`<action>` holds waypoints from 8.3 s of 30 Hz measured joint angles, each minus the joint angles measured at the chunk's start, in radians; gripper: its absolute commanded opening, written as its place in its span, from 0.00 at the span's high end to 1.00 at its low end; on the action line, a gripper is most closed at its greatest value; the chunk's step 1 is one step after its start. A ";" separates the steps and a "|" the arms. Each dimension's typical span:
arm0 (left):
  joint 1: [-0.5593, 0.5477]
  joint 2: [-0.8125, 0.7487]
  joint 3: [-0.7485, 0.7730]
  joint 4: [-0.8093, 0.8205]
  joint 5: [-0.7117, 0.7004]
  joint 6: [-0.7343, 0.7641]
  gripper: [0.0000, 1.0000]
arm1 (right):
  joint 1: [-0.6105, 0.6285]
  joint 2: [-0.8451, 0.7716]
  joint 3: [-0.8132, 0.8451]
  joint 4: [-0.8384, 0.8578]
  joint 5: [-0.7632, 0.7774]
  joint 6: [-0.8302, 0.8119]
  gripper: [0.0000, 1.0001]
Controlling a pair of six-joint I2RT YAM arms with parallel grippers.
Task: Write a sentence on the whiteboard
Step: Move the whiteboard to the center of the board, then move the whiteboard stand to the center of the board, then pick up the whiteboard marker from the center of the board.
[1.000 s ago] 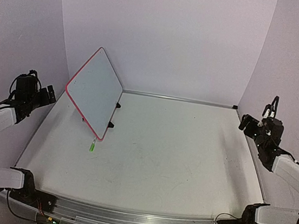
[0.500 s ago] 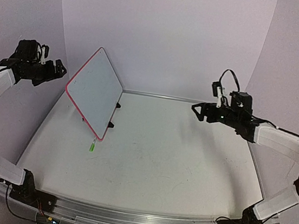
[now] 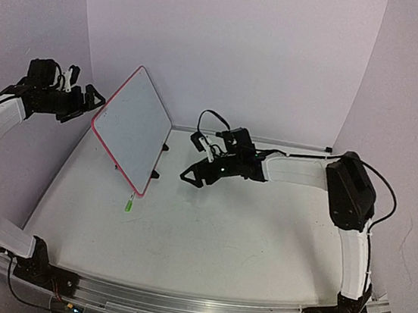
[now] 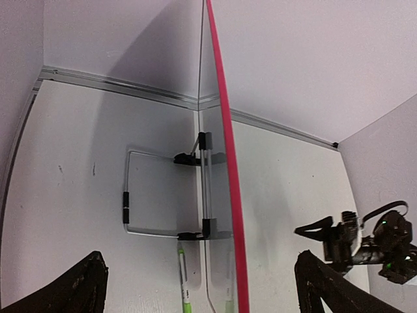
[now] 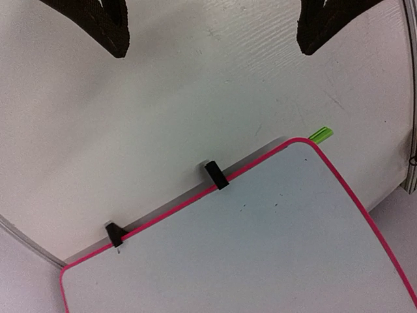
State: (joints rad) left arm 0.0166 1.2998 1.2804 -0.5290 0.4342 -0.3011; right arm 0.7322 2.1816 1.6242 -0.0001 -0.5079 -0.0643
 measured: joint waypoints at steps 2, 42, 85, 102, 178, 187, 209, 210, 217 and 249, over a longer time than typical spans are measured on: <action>0.000 0.025 0.024 0.004 0.035 -0.006 0.01 | 0.021 0.069 0.070 -0.024 -0.009 -0.002 0.19; -0.043 0.368 0.377 -0.271 0.158 0.131 1.00 | 0.061 -0.219 -0.359 0.082 0.127 0.187 0.20; -0.317 0.506 0.546 -0.497 0.376 0.268 0.83 | -0.081 -0.296 -0.555 0.183 0.249 0.098 0.34; -0.319 0.504 0.551 -0.516 0.381 0.281 0.20 | -0.087 -0.119 -0.445 0.136 0.250 0.000 0.44; -0.291 -0.006 -0.412 0.105 -0.325 -0.114 0.10 | 0.081 -0.272 -0.598 -0.041 1.094 0.672 0.31; -0.413 0.058 -0.554 0.155 -0.320 -0.199 0.14 | 0.110 -0.410 -0.709 -0.067 1.031 0.707 0.18; -0.543 0.354 -0.442 0.181 -0.351 -0.192 0.68 | 0.111 -0.666 -0.828 -0.029 0.928 0.648 0.20; -0.548 0.357 -0.436 0.172 -0.361 -0.189 0.69 | 0.111 -0.667 -0.832 -0.024 0.928 0.648 0.20; -0.579 0.369 -0.414 0.113 -0.426 -0.186 0.83 | 0.111 -0.669 -0.858 -0.017 0.928 0.648 0.19; -0.585 0.115 -0.251 -0.084 -0.515 0.004 1.00 | -0.061 -0.818 -0.711 -0.097 0.367 0.365 0.02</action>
State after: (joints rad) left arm -0.5686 1.4147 1.0295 -0.6132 -0.0813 -0.2973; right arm 0.6715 1.3640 0.9131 -0.0974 -0.1407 0.3008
